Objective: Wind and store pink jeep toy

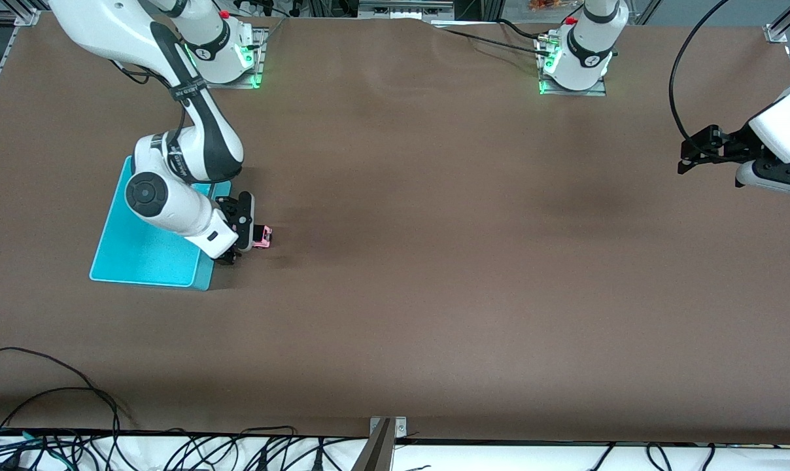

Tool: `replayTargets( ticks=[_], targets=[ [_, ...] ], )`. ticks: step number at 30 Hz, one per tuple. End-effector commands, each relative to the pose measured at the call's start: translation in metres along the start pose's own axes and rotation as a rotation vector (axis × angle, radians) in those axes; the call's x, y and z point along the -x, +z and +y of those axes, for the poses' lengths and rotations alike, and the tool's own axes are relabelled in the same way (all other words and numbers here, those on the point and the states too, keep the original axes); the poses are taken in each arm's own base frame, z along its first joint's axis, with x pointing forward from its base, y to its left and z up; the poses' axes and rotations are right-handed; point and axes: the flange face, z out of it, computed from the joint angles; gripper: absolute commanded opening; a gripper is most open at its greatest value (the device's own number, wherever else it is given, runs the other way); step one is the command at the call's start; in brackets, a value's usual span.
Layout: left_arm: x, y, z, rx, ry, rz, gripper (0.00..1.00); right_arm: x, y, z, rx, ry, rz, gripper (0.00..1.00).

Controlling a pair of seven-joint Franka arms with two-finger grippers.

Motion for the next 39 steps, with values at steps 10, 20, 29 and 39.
replayTargets(
  ticks=[10, 20, 29, 39],
  targets=[
    [0.006, -0.033, -0.013, -0.018, -0.025, 0.048, 1.00, -0.007, 0.036, -0.024, 0.052, -0.036, 0.015, 0.98],
    [0.005, -0.038, -0.012, -0.020, -0.021, 0.058, 1.00, -0.006, 0.037, -0.026, 0.040, -0.020, 0.014, 0.36],
    [0.000, -0.031, -0.012, 0.013, -0.019, 0.055, 1.00, -0.013, 0.026, -0.020, 0.057, -0.022, 0.018, 0.16],
    [-0.005, -0.035, -0.011, 0.011, -0.012, 0.070, 1.00, -0.044, -0.047, 0.013, 0.037, 0.043, 0.025, 0.16]
  ],
)
